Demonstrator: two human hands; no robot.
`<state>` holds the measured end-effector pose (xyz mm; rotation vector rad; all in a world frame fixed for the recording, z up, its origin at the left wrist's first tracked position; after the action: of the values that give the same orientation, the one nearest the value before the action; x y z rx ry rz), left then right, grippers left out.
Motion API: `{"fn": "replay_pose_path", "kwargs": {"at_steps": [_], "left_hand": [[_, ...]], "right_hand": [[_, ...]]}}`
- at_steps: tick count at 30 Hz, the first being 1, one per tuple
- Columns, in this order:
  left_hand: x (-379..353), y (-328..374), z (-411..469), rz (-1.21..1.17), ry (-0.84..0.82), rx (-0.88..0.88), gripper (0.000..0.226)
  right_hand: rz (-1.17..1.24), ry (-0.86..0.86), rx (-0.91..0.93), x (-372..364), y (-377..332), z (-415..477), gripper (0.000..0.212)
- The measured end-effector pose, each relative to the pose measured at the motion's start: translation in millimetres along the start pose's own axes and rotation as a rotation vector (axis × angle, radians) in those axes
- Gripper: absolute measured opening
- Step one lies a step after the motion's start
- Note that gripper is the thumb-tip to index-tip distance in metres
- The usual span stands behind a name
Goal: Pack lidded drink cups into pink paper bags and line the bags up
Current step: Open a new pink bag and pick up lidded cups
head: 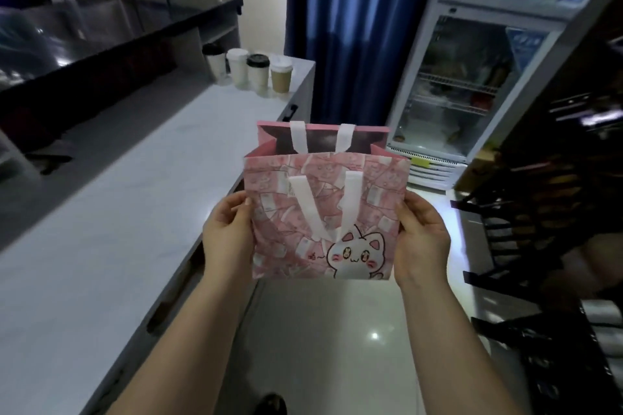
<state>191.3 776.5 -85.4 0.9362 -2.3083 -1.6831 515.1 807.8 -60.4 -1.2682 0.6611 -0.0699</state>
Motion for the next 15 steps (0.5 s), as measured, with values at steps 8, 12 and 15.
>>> {"fn": "replay_pose_path", "kwargs": {"at_steps": [8,12,15], "left_hand": [[-65,97,153,0.021,0.012,-0.071,0.014],[-72,96,207,-0.024,0.082,-0.065,0.015],[-58,106,253,-0.095,0.221,-0.091,0.019]], "right_hand": [[0.077,-0.058,0.007,-129,49,122,0.017],[0.085,-0.1,-0.056,-181,92,169,0.022],[0.14,-0.176,-0.108,-234,132,207,0.019]]}}
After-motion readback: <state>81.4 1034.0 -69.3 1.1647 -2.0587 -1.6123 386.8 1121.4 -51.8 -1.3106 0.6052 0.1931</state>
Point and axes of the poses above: each hand's wrist, its own z-axis towards the middle knuckle, its own x-axis out of the back of the hand, y = z × x, the point moved 10 cm from there along z, towards the middle knuckle, and after that the axes turned 14 degrees about x, right-handed, at the moved point
